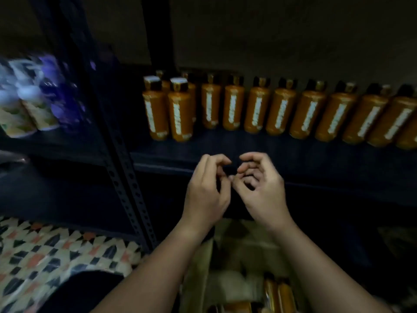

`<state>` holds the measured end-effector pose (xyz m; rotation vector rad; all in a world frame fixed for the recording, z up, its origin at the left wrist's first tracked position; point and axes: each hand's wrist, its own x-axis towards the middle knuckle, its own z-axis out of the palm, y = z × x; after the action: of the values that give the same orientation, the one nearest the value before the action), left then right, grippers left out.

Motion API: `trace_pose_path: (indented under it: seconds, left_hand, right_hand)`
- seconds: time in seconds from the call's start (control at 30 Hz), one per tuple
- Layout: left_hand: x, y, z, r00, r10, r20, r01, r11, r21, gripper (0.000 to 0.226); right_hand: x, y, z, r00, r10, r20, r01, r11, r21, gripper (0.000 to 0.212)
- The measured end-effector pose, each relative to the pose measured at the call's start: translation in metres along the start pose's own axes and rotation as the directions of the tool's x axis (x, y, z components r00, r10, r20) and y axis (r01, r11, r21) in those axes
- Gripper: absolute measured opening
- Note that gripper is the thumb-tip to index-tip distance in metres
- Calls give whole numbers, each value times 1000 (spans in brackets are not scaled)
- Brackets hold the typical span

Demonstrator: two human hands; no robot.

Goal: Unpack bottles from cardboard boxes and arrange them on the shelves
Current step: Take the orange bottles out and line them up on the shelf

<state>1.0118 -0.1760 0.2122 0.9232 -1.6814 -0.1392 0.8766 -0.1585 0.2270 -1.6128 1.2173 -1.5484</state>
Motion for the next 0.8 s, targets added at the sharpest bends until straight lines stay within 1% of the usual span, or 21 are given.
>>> trace_pose_path:
  seconds: [0.03,0.1,0.13,0.17,0.2,0.23,0.3,0.33,0.4,0.43,0.47,0.5,0.57,0.6,0.63,0.67,0.73,0.8]
  left_hand:
    - [-14,-1,11,996,23,84,-23,1000,2,20]
    - [-52,-9,34,957,-22,289,16,1000,21,27]
    - [-74,-15,45,910,-87,405,69,996,61,32]
    - [-99,-24,58,839,-179,514,135,983,122,38]
    - [-123,-33,70,746,-281,604,196,959,204,44]
    - [-146,-41,78,636,-385,669,249,923,294,48]
    - [-186,-55,92,408,-552,727,298,833,465,53]
    - [-203,-61,97,287,-605,743,281,794,538,55]
    - [-227,-71,105,73,-654,753,192,750,633,57]
    - [-237,-77,107,-12,-665,747,161,736,658,61]
    - [-246,-83,110,-81,-674,734,144,721,678,66]
    - [-256,-89,112,-131,-680,722,131,710,692,70]
    - [-269,-98,114,-174,-689,703,104,697,709,71]
    - [-275,-101,116,-190,-691,698,91,696,713,69]
    - [-280,-102,120,-198,-688,698,75,699,711,66]
    - [-284,-103,123,-197,-684,702,63,706,706,63]
    - [-293,-103,135,-199,-674,712,44,719,693,60]
    - [-303,-103,146,-206,-674,709,15,722,691,64]
  right_hand:
    - [-9,12,-9,1000,24,3,-24,999,-35,38]
    - [-34,46,-27,991,132,0,-131,983,-126,41]
    - [-47,65,-34,979,203,12,-197,964,-178,42]
    - [-61,87,-41,959,283,29,-268,932,-243,42]
    - [-75,111,-47,934,355,42,-326,894,-308,42]
    - [-90,132,-52,905,421,52,-375,852,-365,41]
    - [-121,174,-64,823,564,67,-469,742,-479,42]
    - [-136,192,-69,768,636,76,-507,676,-534,44]
    - [-164,221,-79,654,748,114,-521,554,-649,50]
    - [-176,231,-82,592,795,134,-512,499,-699,53]
    - [-187,240,-86,527,837,148,-495,445,-746,57]
    - [-197,246,-89,462,874,151,-472,387,-792,62]
    - [-213,253,-92,371,914,165,-364,306,-880,71]
    - [-218,257,-93,340,924,172,-290,277,-916,76]
    - [-221,259,-92,330,926,186,-217,266,-939,81]
    - [-222,261,-90,335,921,200,-173,269,-947,84]
    - [-224,265,-86,344,915,210,-168,281,-945,85]
    - [-226,268,-80,357,910,211,-163,283,-945,81]
